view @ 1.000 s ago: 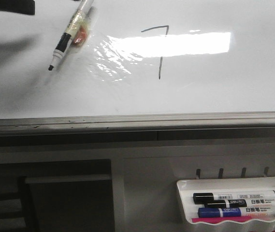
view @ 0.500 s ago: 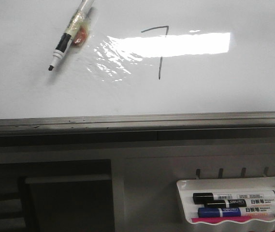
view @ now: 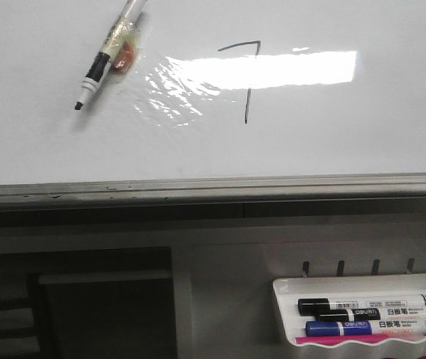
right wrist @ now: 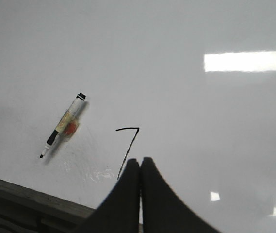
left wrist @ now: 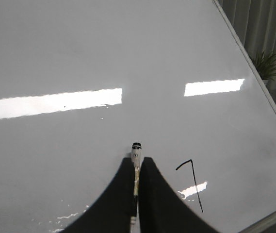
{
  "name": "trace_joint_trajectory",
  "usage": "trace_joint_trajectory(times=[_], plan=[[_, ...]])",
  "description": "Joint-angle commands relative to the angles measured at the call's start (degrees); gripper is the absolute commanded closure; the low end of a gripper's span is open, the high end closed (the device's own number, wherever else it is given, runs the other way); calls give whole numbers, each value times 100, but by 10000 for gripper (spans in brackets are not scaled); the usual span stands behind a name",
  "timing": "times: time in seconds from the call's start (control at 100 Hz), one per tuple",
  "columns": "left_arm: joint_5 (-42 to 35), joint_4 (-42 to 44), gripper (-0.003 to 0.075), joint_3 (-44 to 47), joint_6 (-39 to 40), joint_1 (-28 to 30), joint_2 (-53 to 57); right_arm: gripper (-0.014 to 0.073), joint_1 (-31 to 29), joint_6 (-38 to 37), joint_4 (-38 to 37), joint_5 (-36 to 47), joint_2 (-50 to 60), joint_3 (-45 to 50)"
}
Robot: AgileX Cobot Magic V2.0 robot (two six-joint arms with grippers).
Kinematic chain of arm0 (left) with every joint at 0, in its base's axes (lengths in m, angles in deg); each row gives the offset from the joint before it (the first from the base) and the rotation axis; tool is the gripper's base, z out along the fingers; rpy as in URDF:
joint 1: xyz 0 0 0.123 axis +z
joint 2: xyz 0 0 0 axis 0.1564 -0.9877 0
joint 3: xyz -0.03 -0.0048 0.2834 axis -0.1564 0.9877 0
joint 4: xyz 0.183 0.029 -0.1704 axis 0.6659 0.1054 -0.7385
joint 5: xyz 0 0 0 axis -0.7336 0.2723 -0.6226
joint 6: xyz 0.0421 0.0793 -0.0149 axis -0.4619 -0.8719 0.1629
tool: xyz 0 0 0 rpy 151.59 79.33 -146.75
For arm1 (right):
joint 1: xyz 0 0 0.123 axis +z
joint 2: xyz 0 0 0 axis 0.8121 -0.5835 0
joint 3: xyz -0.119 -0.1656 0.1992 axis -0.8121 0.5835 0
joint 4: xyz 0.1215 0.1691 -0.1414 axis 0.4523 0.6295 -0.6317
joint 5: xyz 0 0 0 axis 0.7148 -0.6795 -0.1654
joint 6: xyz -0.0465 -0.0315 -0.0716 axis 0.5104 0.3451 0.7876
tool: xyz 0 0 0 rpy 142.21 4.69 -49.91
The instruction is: Write number 7 on whiteboard
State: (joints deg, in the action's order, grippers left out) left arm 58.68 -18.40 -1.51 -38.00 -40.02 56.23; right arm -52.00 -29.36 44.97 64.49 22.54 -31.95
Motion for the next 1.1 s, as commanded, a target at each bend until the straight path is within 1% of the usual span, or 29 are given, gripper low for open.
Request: trace_joint_trajectory(times=[0.0, 0.1, 0.19, 0.34, 0.43, 0.56, 1.09], plan=[[0, -29, 741, 183, 18, 2, 439, 657, -36, 99, 189, 363, 479, 274], [0, -29, 741, 527, 18, 2, 1071, 657, -36, 99, 189, 352, 1023, 680], [0, -29, 741, 791, 18, 2, 1604, 657, -36, 99, 189, 341, 1294, 910], [-431, -288, 741, 1016, 18, 2, 2163, 657, -36, 99, 189, 330, 1437, 1133], [-639, -338, 741, 1019, 18, 2, 2176, 657, -36, 99, 189, 316, 1437, 1157], [-628, -488, 741, 1019, 18, 2, 2176, 657, -36, 99, 199, 304, 1437, 1157], [-639, -487, 741, 1050, 18, 2, 2176, 657, -36, 99, 226, 304, 1437, 1157]])
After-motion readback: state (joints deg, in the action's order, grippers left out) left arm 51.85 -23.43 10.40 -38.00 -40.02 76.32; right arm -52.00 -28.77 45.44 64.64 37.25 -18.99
